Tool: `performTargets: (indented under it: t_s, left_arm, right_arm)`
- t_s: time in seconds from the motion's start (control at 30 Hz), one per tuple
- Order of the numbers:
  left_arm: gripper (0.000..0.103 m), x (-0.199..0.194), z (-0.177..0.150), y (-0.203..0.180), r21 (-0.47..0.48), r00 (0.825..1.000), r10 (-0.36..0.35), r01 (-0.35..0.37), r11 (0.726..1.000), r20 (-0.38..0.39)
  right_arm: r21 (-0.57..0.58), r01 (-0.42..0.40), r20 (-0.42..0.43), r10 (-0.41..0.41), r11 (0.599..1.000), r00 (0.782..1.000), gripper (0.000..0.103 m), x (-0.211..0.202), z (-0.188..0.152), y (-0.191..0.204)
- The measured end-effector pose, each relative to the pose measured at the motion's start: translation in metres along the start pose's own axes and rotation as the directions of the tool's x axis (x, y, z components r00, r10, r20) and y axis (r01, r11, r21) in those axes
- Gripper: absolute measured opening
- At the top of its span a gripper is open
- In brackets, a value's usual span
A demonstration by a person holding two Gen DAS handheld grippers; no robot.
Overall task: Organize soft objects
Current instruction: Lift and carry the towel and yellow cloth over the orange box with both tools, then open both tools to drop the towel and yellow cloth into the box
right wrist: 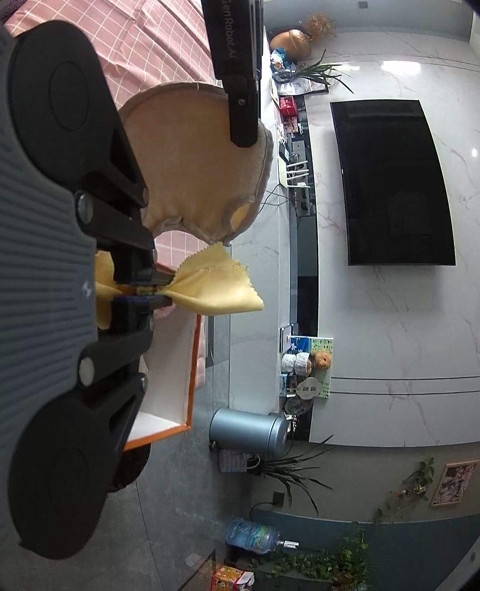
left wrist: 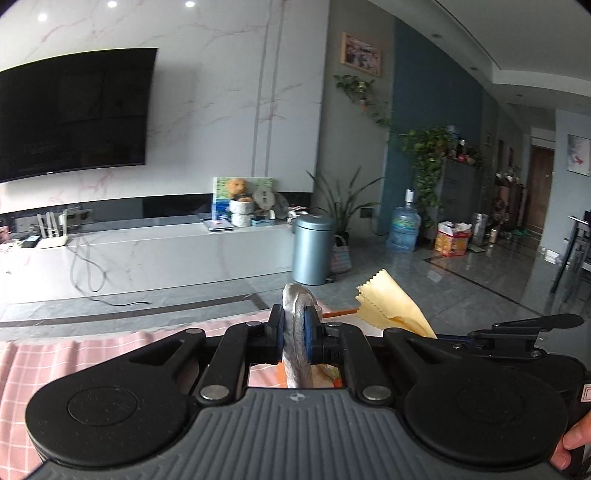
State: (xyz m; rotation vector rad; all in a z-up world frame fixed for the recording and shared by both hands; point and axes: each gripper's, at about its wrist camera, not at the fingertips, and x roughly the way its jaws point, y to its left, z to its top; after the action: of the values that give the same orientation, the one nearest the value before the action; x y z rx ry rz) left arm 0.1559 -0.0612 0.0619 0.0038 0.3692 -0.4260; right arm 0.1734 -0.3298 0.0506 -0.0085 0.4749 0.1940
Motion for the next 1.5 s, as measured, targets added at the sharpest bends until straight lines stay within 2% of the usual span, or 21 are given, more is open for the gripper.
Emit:
performTargets:
  t_s: [0.17, 0.37, 0.63, 0.8, 0.87, 0.97, 1.13, 1.2, 1.27, 1.33, 1.4, 1.5]
  left_arm:
    - [0.011, 0.03, 0.005, -0.017, -0.019, 0.996, -0.086, 0.085, 0.996, -0.035]
    - [0.011, 0.07, 0.003, -0.028, -0.062, 0.984, -0.147, 0.141, 0.988, -0.1]
    - [0.011, 0.119, -0.003, -0.039, -0.085, 0.972, -0.189, 0.178, 0.98, -0.141]
    - [0.012, 0.141, -0.007, -0.045, -0.074, 0.977, -0.129, 0.118, 0.99, -0.168]
    - [0.012, 0.15, -0.012, -0.044, -0.085, 0.974, -0.119, 0.104, 0.991, -0.194]
    - [0.012, 0.161, -0.022, -0.049, -0.02, 0.97, -0.056, 0.053, 0.998, -0.235]
    - [0.014, 0.172, -0.03, -0.049, 0.006, 0.964, -0.002, 0.003, 1.0, -0.265]
    - [0.02, 0.172, -0.03, -0.048, 0.011, 0.969, 0.007, -0.004, 1.0, -0.247]
    - [0.02, 0.172, -0.028, -0.049, 0.029, 0.972, 0.037, -0.031, 0.999, -0.234]
    - [0.028, 0.177, -0.023, -0.049, 0.043, 0.969, 0.053, -0.044, 0.998, -0.241]
    - [0.043, 0.176, -0.021, -0.046, 0.038, 0.97, 0.051, -0.043, 0.998, -0.24]
    - [0.046, 0.17, -0.019, -0.045, 0.041, 0.973, 0.052, -0.044, 0.998, -0.223]
  right_arm:
    - [0.052, 0.035, -0.028, -0.034, 0.998, 0.999, 0.002, 0.002, 0.001, -0.037]
    - [0.127, 0.05, -0.1, -0.037, 0.991, 0.994, 0.002, 0.018, -0.011, -0.074]
    - [0.102, 0.085, -0.173, -0.066, 0.991, 0.983, 0.002, 0.057, -0.018, -0.094]
    - [0.042, 0.121, -0.219, -0.109, 0.992, 0.97, 0.002, 0.083, -0.022, -0.104]
    - [0.027, 0.124, -0.236, -0.114, 0.992, 0.965, 0.002, 0.094, -0.024, -0.108]
    - [0.018, 0.121, -0.252, -0.113, 0.992, 0.961, 0.002, 0.107, -0.027, -0.112]
    - [0.028, 0.114, -0.257, -0.103, 0.993, 0.961, 0.002, 0.121, -0.025, -0.116]
    - [0.032, 0.115, -0.257, -0.104, 0.993, 0.961, 0.002, 0.127, -0.023, -0.117]
    - [0.028, 0.126, -0.259, -0.114, 0.992, 0.959, 0.003, 0.133, -0.021, -0.115]
    - [0.022, 0.125, -0.264, -0.115, 0.992, 0.958, 0.004, 0.138, -0.018, -0.115]
    - [0.01, 0.119, -0.273, -0.112, 0.993, 0.955, 0.005, 0.143, -0.017, -0.114]
    - [-0.004, 0.115, -0.284, -0.112, 0.993, 0.952, 0.006, 0.148, -0.015, -0.112]
